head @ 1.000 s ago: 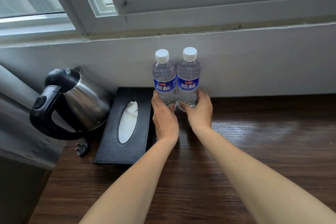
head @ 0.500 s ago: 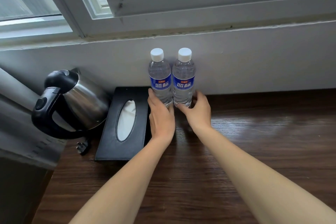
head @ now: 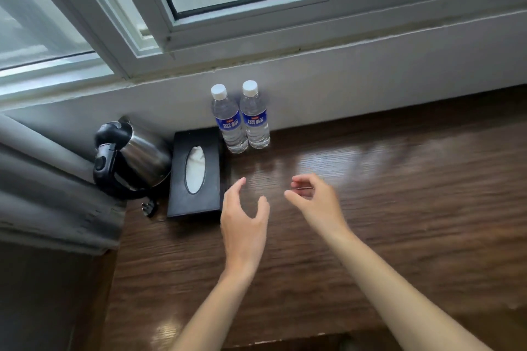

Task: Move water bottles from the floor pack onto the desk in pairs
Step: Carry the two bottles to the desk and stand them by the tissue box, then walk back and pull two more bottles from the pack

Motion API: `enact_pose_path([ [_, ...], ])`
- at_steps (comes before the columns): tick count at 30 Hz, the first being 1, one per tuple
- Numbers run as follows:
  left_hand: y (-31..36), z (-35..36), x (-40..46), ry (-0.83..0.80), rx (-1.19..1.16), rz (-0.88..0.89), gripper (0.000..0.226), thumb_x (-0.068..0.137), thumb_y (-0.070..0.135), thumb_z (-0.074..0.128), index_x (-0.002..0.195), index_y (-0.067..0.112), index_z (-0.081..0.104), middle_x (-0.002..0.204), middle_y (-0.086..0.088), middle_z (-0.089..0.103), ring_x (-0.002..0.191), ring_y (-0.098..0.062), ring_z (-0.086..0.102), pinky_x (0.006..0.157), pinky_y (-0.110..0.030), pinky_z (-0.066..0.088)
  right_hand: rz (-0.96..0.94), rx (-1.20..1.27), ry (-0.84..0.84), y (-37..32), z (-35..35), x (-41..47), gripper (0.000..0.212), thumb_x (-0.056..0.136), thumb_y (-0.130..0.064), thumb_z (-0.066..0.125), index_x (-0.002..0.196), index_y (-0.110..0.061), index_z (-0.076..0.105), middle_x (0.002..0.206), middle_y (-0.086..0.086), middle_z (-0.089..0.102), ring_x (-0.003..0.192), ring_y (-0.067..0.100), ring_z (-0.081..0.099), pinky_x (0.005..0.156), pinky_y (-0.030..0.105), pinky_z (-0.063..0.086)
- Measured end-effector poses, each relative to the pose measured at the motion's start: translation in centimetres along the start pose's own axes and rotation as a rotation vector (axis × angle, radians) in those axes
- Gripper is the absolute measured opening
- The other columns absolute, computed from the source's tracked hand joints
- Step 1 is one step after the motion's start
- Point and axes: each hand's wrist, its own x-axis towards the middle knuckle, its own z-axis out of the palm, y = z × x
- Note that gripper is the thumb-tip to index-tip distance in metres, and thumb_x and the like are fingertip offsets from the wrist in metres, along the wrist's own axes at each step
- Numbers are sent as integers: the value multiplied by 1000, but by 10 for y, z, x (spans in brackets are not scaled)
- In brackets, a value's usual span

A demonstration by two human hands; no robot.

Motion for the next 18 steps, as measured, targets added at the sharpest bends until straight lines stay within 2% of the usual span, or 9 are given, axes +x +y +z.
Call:
enact_pose_path([
  [3, 30, -11, -44, -171, -117, -80, 43, 87, 14, 70, 126, 24, 55, 124, 8, 62, 116, -3, 59, 105, -27, 45, 35, -3, 4, -13, -40, -48, 25, 78, -11, 76, 101, -12, 65, 90, -6, 67, 82, 6, 63, 71, 5, 46],
  [6, 61, -16, -88, -321, -192, -107, 39, 87, 8, 69, 121, 24, 57, 116, 6, 67, 104, -5, 66, 89, -19, 52, 68, -1, -13, -23, -88, -98, 22, 77, -14, 76, 96, -20, 67, 92, -3, 70, 86, 10, 67, 78, 15, 49],
  [8, 80, -14, -116, -410, -181, -91, 35, 88, 4, 67, 117, 22, 60, 110, 3, 70, 99, -5, 67, 83, -15, 52, 89, 6, 0, -27, -124, -130, 19, 78, -14, 75, 93, -23, 67, 91, -3, 72, 86, 10, 68, 80, 19, 51],
  [12, 113, 5, -171, -595, -64, -35, 30, 89, 8, 67, 114, 24, 62, 104, 4, 73, 98, -3, 67, 84, -12, 51, 137, 28, 34, -23, -199, -187, 16, 78, -23, 73, 92, -28, 69, 91, -5, 73, 88, 11, 68, 83, 27, 54],
  [18, 160, 64, -256, -769, 35, 20, 26, 90, 10, 65, 112, 24, 64, 101, 7, 73, 95, 2, 66, 84, -14, 51, 185, 117, 176, 6, -307, -270, 18, 80, -21, 72, 96, -27, 70, 93, -3, 73, 89, 9, 69, 84, 32, 56],
])
